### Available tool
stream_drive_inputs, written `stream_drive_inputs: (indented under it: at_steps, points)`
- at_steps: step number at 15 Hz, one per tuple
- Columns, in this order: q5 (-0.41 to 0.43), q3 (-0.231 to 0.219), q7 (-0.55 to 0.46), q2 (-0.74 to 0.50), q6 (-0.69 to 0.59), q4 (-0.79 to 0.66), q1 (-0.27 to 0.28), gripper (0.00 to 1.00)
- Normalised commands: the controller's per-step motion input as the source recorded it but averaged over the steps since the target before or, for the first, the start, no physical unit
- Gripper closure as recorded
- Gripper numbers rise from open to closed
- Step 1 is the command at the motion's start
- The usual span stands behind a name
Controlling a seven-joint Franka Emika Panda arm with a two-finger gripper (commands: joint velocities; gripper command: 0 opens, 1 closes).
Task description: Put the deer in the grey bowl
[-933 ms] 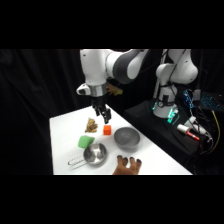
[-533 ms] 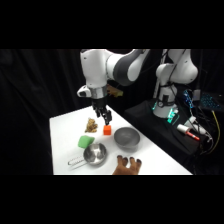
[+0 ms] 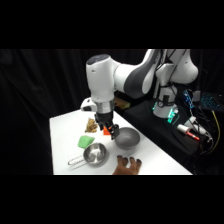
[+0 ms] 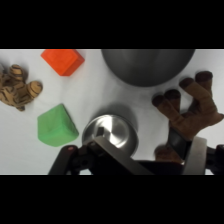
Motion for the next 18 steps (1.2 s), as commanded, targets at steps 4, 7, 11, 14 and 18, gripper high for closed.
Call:
stream_drive_inputs:
  at_steps: [4, 7, 11, 14, 18]
  points:
    - [0.06, 0.077, 0.05, 0.19, 0.11, 0.23, 0.116, 0.0]
    - [0.088, 0.074, 0.02, 0.23, 0.12, 0.26, 0.101, 0.0]
    - [0.038, 0.033, 0.04, 0.32, 0.2, 0.29, 0.106, 0.0]
    - [0.007, -0.013, 0.04, 0.37, 0.21, 0.29, 0.083, 0.0]
    - [0.021, -0.023, 0.01, 0.34, 0.19, 0.26, 0.055, 0.0]
